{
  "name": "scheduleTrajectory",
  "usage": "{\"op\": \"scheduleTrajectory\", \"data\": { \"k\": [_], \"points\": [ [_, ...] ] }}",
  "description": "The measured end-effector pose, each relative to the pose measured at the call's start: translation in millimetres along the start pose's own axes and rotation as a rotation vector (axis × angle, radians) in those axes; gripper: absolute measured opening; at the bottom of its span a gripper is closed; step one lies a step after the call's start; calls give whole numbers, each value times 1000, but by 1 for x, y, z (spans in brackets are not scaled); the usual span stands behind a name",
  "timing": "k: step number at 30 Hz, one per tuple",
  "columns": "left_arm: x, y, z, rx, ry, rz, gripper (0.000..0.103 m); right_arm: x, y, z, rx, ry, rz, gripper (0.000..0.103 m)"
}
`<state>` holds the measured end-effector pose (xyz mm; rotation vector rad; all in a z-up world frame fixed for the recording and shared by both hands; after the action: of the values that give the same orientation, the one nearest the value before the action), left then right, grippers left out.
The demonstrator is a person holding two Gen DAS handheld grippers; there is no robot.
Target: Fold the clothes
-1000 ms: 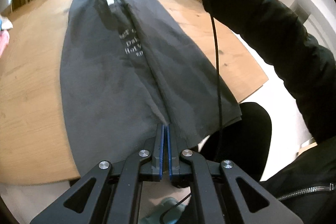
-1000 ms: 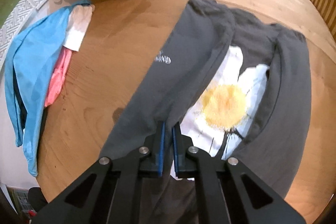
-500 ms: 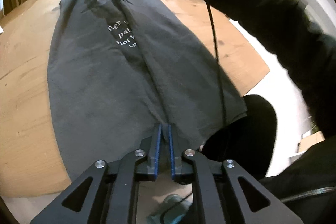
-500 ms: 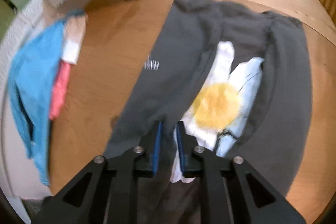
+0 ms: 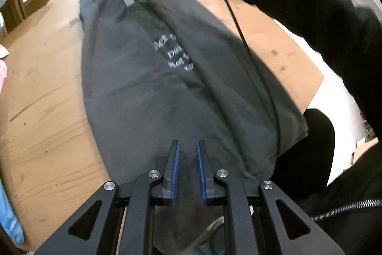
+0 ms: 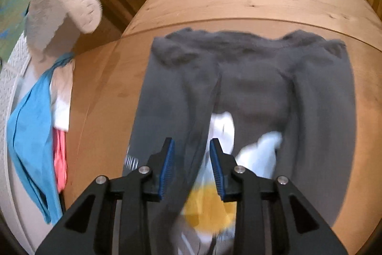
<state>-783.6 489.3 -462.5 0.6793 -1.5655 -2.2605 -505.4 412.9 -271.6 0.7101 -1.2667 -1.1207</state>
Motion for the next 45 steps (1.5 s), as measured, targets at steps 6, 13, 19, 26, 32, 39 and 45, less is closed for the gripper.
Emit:
{"op": "scheduleTrajectory", "data": {
  "k": [6, 13, 19, 26, 32, 39, 45],
  "points": [
    [5, 5, -5, 2, 11, -66, 13, 2, -13, 9, 19, 51, -4, 27],
    [6, 8, -11, -5, 6, -81, 13, -4, 2, 24, -73, 92, -72, 5],
    [6, 13, -17, -8, 0, -78, 13, -10, 10, 18, -77, 47, -125, 33],
    [21, 6, -4, -4, 33, -109, 13, 41, 40, -13, -55, 231, -69, 32],
    [63, 44, -4, -99, 193, -105, 36, 76, 11, -38, 70, 309, -114, 33],
    [91, 33, -11, -29, 289, -109, 43, 116, -31, -36, 174, 405, -277, 33],
    [86, 27, -9, -30, 235, -108, 19, 119, -50, -34, 237, 400, -414, 33]
  ]
}}
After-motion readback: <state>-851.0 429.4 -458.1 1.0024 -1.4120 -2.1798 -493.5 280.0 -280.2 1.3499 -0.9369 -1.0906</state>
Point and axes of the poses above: each gripper's, at about its wrist camera, not at the fingertips, and y roughly against the way its jaws point, x to its left, z to its top, the point moved 6 cm from there along -y, roughly the way its jaws point, and after that the axes turned 8 degrees about x, right-handed, at the moved point
